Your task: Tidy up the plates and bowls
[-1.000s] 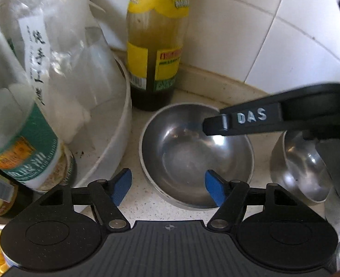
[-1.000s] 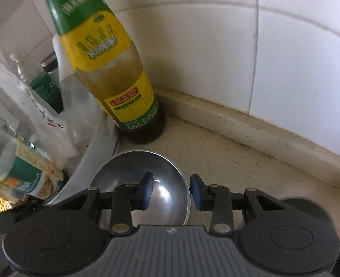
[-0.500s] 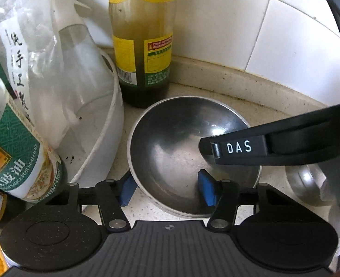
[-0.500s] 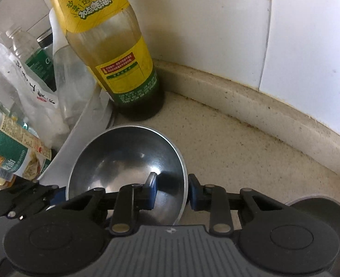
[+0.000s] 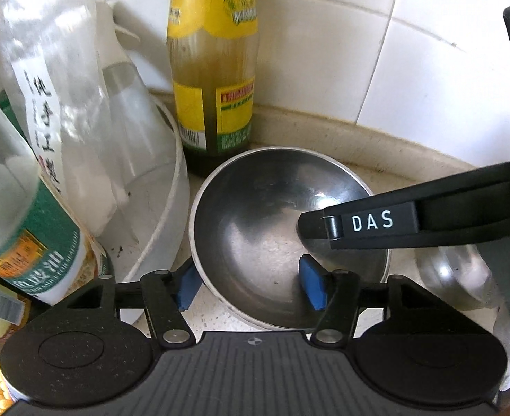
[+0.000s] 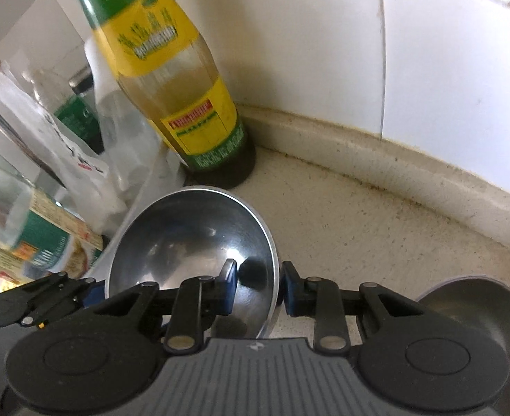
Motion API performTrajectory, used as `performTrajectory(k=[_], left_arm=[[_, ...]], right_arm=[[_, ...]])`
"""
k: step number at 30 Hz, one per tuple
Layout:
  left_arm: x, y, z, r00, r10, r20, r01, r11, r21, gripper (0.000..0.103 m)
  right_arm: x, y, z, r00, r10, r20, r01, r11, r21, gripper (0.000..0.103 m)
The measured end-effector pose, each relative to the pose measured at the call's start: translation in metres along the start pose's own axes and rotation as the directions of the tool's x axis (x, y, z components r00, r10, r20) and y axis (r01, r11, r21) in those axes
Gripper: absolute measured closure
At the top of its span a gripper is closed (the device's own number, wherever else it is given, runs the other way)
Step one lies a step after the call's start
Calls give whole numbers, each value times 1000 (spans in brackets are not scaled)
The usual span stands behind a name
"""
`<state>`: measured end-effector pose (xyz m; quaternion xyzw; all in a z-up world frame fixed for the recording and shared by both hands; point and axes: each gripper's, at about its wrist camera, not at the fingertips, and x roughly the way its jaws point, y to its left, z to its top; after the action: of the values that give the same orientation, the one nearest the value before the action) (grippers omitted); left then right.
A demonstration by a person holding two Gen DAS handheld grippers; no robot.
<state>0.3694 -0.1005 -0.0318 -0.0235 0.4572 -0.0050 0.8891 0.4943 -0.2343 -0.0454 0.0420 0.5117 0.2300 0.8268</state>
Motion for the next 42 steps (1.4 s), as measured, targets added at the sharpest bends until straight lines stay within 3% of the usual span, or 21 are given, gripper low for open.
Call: performTrajectory(k=[10,21,29,42], left_arm=[[-34,-9,2,998,-44,45,42,998,55,35],[-87,-19,-21,992,-112,58,103,983,150,32],[-107,-23,-52,986,-169,3,165,965,203,31],[-91,-25,-67,971,-218,-94,235,938,256,35]], right_arm=[[-43,5,-8,999,-4,43,4,1000,21,51],[-93,15,-47,998,-32,50,29,997,70,51],[-111,25,-84,999,-45,5,45,992,116,51],[-109,24,-117,993,-91,-74,101,984,149,50]])
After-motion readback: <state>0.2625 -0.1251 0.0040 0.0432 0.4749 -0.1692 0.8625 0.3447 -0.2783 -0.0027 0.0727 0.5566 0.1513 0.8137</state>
